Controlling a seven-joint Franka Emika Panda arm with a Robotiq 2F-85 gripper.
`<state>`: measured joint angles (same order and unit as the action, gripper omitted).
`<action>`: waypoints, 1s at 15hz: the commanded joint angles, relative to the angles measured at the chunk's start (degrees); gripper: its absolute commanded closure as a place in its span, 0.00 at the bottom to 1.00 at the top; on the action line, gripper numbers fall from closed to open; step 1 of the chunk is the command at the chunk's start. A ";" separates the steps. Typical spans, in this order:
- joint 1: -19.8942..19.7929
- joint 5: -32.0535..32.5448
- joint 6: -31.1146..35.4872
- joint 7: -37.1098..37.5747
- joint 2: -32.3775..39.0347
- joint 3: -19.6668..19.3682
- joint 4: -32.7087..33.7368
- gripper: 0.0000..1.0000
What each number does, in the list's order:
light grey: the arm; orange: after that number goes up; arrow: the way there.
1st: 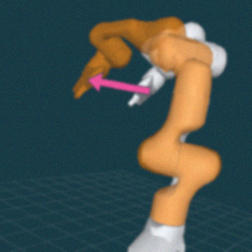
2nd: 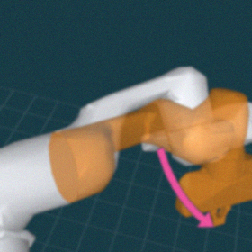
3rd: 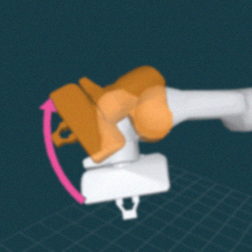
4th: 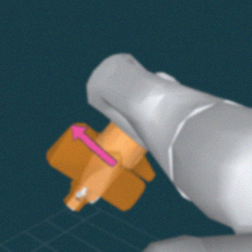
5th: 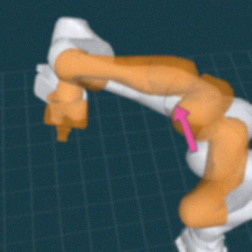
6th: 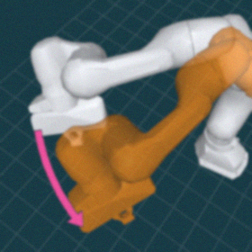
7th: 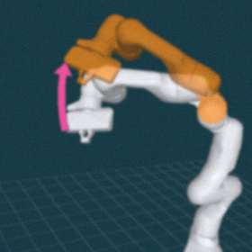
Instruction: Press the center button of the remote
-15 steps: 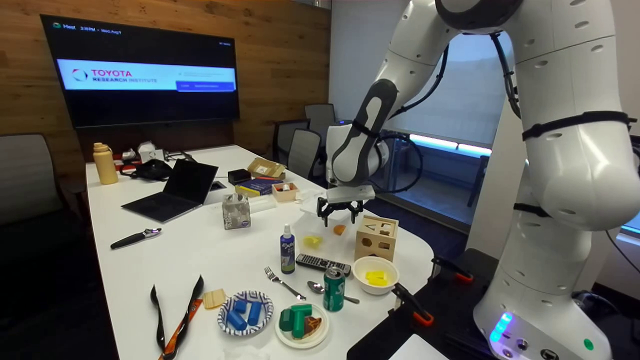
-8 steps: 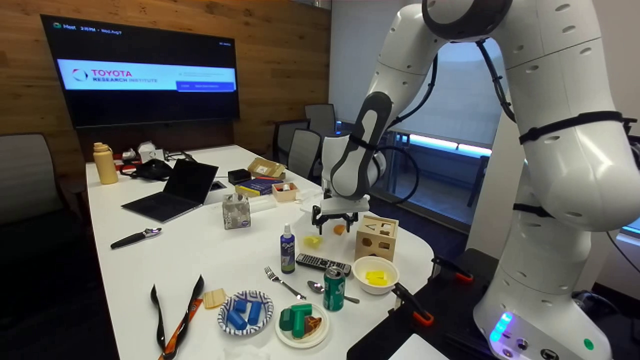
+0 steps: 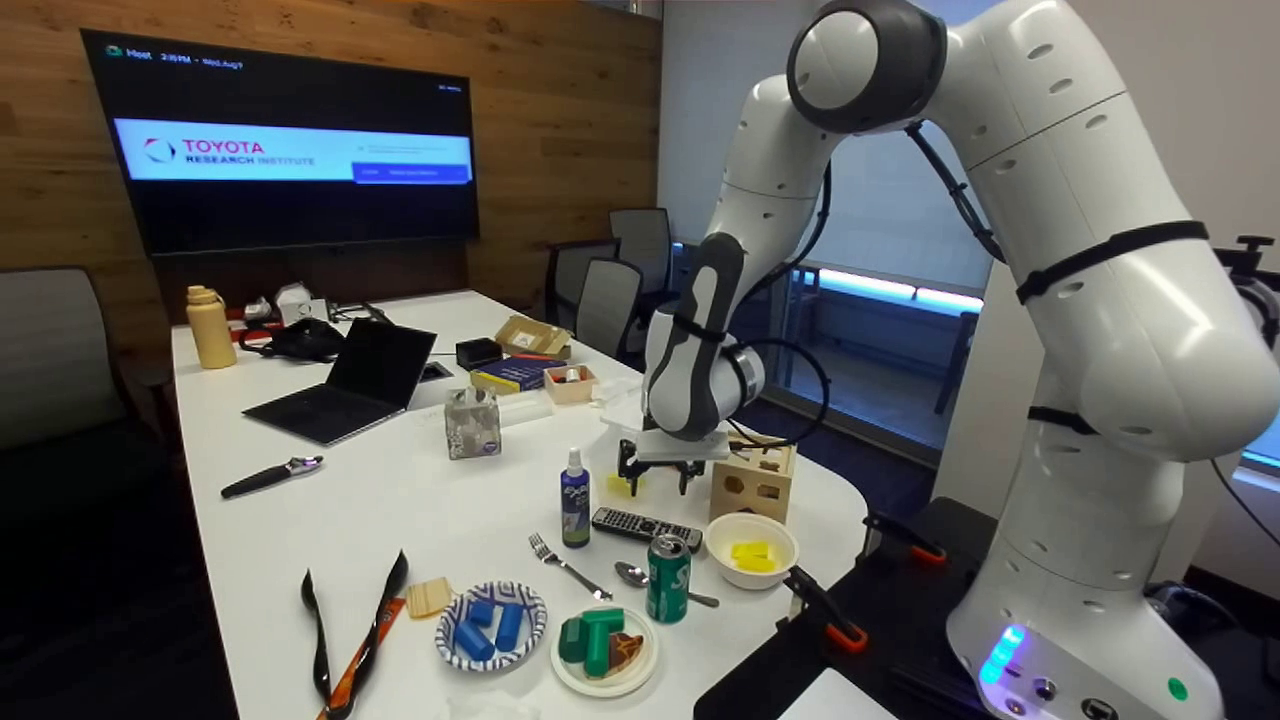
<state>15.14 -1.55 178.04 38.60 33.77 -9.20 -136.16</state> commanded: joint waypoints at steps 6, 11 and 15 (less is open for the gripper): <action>-1.32 -8.27 0.98 -8.22 9.09 1.71 8.53 0.82; -0.39 -9.80 0.18 -10.50 13.83 1.47 13.78 1.00; 0.88 -10.73 -0.45 -9.99 15.70 0.64 15.55 1.00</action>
<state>14.89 -9.95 178.10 30.44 48.37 -8.03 -122.16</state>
